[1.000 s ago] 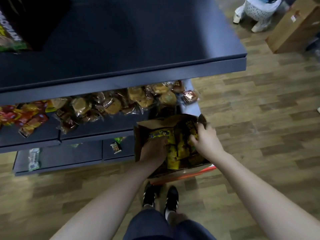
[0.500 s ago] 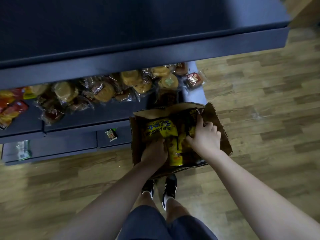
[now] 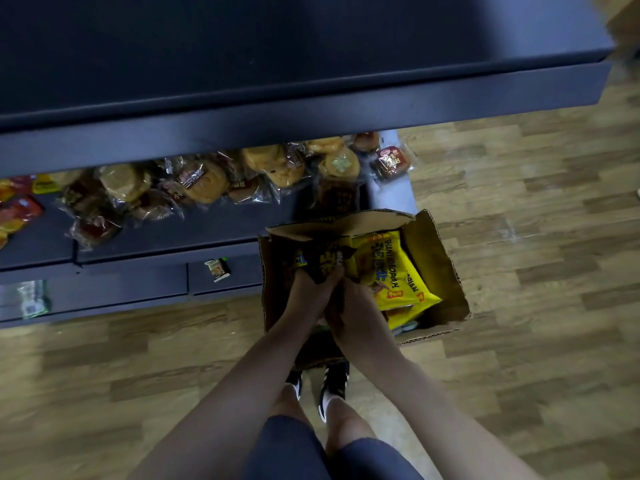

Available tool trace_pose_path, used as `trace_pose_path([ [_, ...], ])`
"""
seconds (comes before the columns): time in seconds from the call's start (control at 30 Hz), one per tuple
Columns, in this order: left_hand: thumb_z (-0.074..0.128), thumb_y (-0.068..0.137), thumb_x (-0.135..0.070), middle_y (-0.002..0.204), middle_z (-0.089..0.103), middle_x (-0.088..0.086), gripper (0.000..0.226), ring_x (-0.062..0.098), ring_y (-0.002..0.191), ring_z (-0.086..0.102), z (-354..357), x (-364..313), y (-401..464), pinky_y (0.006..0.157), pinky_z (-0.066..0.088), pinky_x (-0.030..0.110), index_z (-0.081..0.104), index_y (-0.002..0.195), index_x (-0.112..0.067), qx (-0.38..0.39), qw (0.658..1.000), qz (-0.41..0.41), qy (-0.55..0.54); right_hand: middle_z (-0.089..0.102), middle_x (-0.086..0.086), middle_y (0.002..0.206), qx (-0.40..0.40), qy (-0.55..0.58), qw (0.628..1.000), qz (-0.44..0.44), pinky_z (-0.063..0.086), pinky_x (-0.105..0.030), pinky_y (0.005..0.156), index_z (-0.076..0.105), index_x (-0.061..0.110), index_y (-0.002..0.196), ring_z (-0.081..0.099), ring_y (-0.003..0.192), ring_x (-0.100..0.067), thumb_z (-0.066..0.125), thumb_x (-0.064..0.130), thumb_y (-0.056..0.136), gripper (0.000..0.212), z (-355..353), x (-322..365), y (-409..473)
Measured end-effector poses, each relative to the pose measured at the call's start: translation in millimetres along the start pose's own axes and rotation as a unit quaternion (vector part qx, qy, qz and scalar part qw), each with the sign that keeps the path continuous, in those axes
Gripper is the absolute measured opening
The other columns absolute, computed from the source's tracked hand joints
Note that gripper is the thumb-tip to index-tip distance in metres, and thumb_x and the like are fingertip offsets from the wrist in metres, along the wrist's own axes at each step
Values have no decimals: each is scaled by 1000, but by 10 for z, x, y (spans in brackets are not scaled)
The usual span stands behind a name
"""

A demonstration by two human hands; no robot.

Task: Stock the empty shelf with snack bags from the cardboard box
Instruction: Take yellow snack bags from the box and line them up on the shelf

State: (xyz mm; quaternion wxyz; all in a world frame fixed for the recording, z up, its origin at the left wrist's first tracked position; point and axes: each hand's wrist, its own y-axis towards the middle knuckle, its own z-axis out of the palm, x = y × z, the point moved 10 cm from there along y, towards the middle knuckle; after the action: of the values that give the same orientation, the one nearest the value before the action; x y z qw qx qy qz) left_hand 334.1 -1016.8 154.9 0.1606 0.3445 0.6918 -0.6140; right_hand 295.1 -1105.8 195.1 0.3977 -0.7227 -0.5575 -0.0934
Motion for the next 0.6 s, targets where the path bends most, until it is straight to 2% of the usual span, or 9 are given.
trace_pose_path([
  [0.07,66,85,-37,115,60,15,58,35,94,65,-93,95,28,68,59,42,43,130,-8,-18,999,-16,24,58,-7,107,-32,-12,999,-3,49,-43,80,55,17,116,55,102,-27,47,25,88,31,-127,-54,18],
  [0.1,63,87,-39,113,60,16,56,36,86,66,-129,123,30,60,59,41,40,128,-8,-24,999,-19,44,58,-9,106,-56,-39,998,0,48,-44,80,59,15,113,54,102,-28,49,21,89,27,-233,-97,38],
  [0.13,59,89,-41,113,58,18,55,37,82,67,-167,118,13,58,59,42,37,127,-8,-36,996,-11,77,57,-11,108,-75,-76,994,6,47,-43,82,59,13,113,52,103,-31,50,19,89,26,-338,-138,60],
  [0.2,50,92,-45,127,49,21,60,39,100,62,-232,57,-30,78,56,45,28,134,-8,-77,976,24,204,52,-13,115,-89,-157,983,32,42,-42,87,54,10,120,46,110,-34,51,21,90,32,-479,-245,133],
  [0.27,46,95,-40,142,32,21,66,37,128,41,-226,-118,-155,99,43,43,17,145,-7,-137,922,95,349,46,-16,123,-68,-210,973,72,39,-43,91,46,8,126,40,117,-36,51,28,90,41,-514,-363,243],
  [0.33,47,95,-35,149,24,18,68,34,136,27,-107,-341,-308,108,31,41,16,148,-6,-170,867,198,425,39,-20,134,-34,-253,962,100,35,-44,98,38,7,133,34,126,-38,48,39,92,53,-454,-466,349],
  [0.4,46,94,-39,153,15,16,72,33,141,16,64,-315,-302,111,26,42,12,149,-8,-120,846,222,470,24,-24,148,-4,-293,949,116,28,-45,106,27,8,143,23,136,-40,46,47,91,67,-376,-558,457],
  [0.47,41,94,-47,156,0,12,79,31,145,2,161,-154,-215,112,22,43,-1,150,-11,-61,836,193,510,8,-24,155,23,-318,938,135,21,-50,110,14,11,149,13,140,-43,45,51,91,77,-300,-621,544],
  [0.6,39,93,-50,157,-13,9,82,29,145,-13,243,-97,-103,114,16,47,-9,150,-17,-23,806,183,563,-3,-26,155,62,-317,930,174,15,-58,110,3,22,151,6,141,-45,46,44,93,76,-192,-699,676],
])
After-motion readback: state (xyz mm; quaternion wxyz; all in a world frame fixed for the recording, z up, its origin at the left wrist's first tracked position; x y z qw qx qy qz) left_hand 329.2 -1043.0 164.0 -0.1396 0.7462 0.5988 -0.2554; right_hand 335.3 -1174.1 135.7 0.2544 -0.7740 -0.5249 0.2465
